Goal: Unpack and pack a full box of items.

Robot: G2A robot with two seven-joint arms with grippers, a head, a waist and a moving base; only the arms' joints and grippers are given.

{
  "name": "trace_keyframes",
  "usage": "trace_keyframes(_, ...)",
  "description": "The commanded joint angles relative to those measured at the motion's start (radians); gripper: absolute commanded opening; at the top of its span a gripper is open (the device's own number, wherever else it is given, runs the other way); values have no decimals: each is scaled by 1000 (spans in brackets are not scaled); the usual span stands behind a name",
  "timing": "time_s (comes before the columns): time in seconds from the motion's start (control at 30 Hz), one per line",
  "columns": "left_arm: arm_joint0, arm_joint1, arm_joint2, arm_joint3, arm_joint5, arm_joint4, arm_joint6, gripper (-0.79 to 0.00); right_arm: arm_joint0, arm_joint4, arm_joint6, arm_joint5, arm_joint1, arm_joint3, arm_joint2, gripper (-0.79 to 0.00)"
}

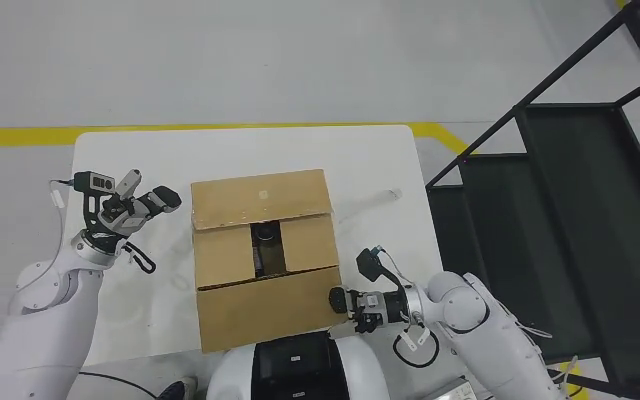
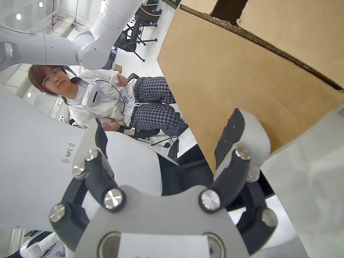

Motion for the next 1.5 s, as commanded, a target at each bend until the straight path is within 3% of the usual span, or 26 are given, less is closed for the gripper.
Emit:
trace_keyframes(0.0, 0, 0, 0, 0, 0, 0, 0, 0, 0, 0, 0, 0, 0, 0, 0, 0)
trace_keyframes(0.13, 0, 0, 0, 0, 0, 0, 0, 0, 1, -9, -6, 7, 0, -4, -5, 0)
trace_keyframes(0.3, 0, 0, 0, 0, 0, 0, 0, 0, 32, -146, 4, 52, -2, -39, -81, 0)
trace_keyframes(0.53, 0, 0, 0, 0, 0, 0, 0, 0, 103, -198, 26, 116, -7, 6, -177, 0)
trace_keyframes(1.03, 0, 0, 0, 0, 0, 0, 0, 0, 203, -378, -92, 259, -28, 95, -325, 0)
trace_keyframes(1.2, 16, 0, -4, -40, 19, -18, -16, 0, 202, -347, -72, 212, -22, 88, -330, 0)
trace_keyframes(1.47, 61, 6, -33, -74, 15, -88, -223, 0, 167, -166, 9, 55, 7, 52, -276, 0)
